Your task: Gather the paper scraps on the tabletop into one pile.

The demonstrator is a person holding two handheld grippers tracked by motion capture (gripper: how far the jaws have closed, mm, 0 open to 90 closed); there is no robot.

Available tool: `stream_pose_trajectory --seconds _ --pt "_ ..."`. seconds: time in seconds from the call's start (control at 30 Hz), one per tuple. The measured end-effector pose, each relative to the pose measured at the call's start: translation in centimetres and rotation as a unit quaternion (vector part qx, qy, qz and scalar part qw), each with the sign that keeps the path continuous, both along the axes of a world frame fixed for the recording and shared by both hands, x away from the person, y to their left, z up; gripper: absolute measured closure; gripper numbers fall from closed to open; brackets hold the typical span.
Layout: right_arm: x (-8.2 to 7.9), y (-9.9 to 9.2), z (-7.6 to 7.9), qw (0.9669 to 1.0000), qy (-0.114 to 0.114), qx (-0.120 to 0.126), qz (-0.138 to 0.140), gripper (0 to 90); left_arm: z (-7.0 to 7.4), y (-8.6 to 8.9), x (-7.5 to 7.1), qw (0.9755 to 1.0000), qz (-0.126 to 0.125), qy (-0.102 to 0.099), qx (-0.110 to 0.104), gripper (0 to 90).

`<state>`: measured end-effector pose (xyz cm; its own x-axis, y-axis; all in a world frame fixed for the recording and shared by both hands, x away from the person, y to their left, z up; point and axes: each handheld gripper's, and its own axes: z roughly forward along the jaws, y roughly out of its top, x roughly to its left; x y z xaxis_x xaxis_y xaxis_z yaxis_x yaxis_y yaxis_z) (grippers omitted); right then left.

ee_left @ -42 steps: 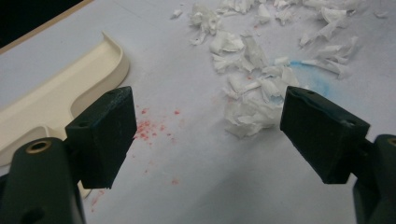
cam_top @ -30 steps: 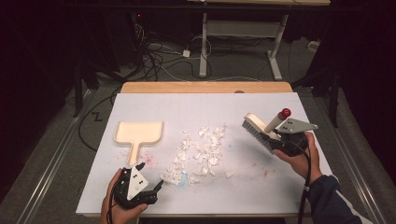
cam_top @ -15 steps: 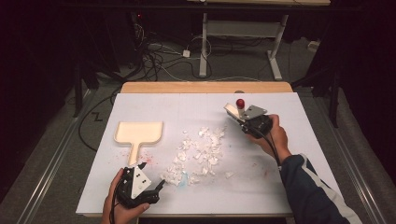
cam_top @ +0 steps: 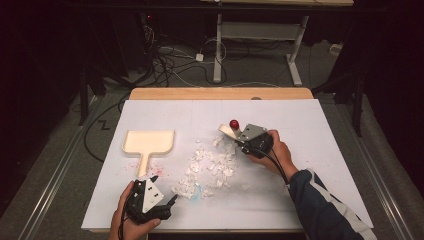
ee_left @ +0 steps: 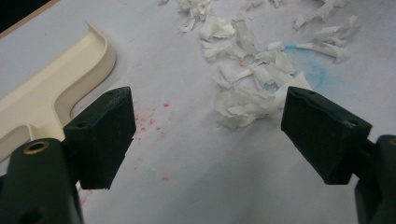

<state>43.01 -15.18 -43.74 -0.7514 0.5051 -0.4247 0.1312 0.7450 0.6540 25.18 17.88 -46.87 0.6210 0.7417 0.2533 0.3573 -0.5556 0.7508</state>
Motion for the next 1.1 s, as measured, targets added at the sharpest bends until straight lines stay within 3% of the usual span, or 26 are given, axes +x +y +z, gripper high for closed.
stream_pose_trajectory --seconds 0.17,0.2,0.3,0.43,0.53,0.67,0.77,0.93,1.03,1.1 --pt "-1.7 0.6 0.0 0.9992 0.008 -0.009 0.039 67.8 0.1 0.1 -0.2 1.0000 0.004 -0.002 -0.005 16.8" --pt "-2.8 0.7 0.1 0.9978 0.022 -0.001 0.062 67.8 0.1 0.2 -0.2 1.0000 0.004 -0.002 -0.005 16.8" --pt "-4.6 0.6 0.5 0.9952 0.039 0.003 0.090 67.7 0.2 0.3 -0.2 1.0000 0.004 -0.002 -0.004 16.8" --pt "-6.5 0.2 0.9 0.9910 0.037 -0.008 0.128 67.8 0.2 0.3 -0.2 1.0000 0.004 -0.003 -0.003 16.8" --pt "-7.1 -0.1 1.4 0.9910 0.033 -0.001 0.129 68.0 0.3 0.3 -0.2 1.0000 0.006 -0.005 -0.005 16.8" --pt "-6.7 -0.6 2.6 0.9914 0.034 0.025 0.124 68.0 0.3 0.2 -0.2 0.9999 0.007 -0.005 -0.006 16.8" --pt "-5.6 -1.1 4.2 0.9926 0.020 0.046 0.110 68.0 0.3 0.3 -0.1 0.9999 0.007 -0.004 -0.008 16.8" --pt "-4.1 -0.8 5.1 0.9945 0.007 0.047 0.093 68.0 0.2 0.2 0.0 0.9999 0.007 -0.003 -0.009 16.8" --pt "-1.9 0.3 5.2 0.9962 -0.003 0.037 0.079 68.0 0.3 0.3 0.0 1.0000 0.006 -0.001 -0.008 16.8" --pt "-1.4 0.7 5.0 0.9965 -0.001 0.031 0.077 68.0 0.3 0.3 0.0 1.0000 0.006 -0.001 -0.007 16.8"
